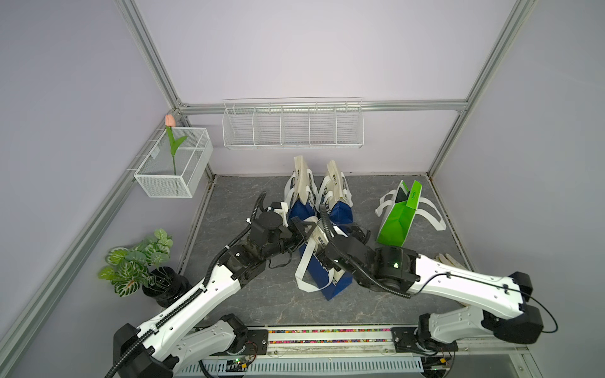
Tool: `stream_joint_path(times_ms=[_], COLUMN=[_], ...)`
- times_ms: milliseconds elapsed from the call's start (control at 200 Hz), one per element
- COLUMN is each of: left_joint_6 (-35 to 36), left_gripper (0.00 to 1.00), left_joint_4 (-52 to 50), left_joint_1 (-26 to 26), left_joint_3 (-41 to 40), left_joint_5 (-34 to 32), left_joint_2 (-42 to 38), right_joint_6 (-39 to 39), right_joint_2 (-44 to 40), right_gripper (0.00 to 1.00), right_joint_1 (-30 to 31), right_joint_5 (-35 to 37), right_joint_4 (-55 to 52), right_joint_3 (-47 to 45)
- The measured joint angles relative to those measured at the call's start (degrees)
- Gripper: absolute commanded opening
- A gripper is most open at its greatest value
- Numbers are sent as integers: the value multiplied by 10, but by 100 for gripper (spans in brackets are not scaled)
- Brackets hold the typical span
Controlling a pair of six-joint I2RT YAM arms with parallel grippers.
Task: Open the takeout bag
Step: Open the takeout bag at the center of the board.
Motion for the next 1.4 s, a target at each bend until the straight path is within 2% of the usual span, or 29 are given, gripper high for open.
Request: stream_joint_path(times_ms=[165, 300, 360, 560, 675, 960, 1105, 1270, 1400], left_joint_6=[-10, -17, -20, -45, -66, -104, -101, -104, -107], left_gripper=[0, 0, 0, 0, 0, 0, 0, 0, 0], left_joint_4=[-6, -13, -15, -59, -72, -40, -25, -7, 0], left_joint_1=[0, -1, -1, -1, -2, 0, 5, 8, 8], left_joint_3=[0, 0, 2, 18, 26, 1, -14, -45, -49], left_joint_5=[-7, -8, -9, -15, -16, -12, -10, 1, 12], left_joint_2=[-2, -13, -17, -47, -78, -88, -85, -80, -72], right_joint_6=[-19, -3, 11, 33, 36, 14, 28, 33, 15], right_joint_2=[37, 40, 39, -2, -21, -91, -133, -147, -124], right_gripper=[93, 83, 77, 76, 72, 74, 91, 100, 98], right_joint_1=[14, -6, -24, -73, -104, -109, -111, -92, -42], right_joint_5=[49, 75, 68, 16, -16, -149, -182, -155, -95], right_joint_4=[2, -17, -17, 15, 28, 86, 106, 92, 80], right_joint_3=[10, 20, 14, -74, -113, -160, -162, -150, -124])
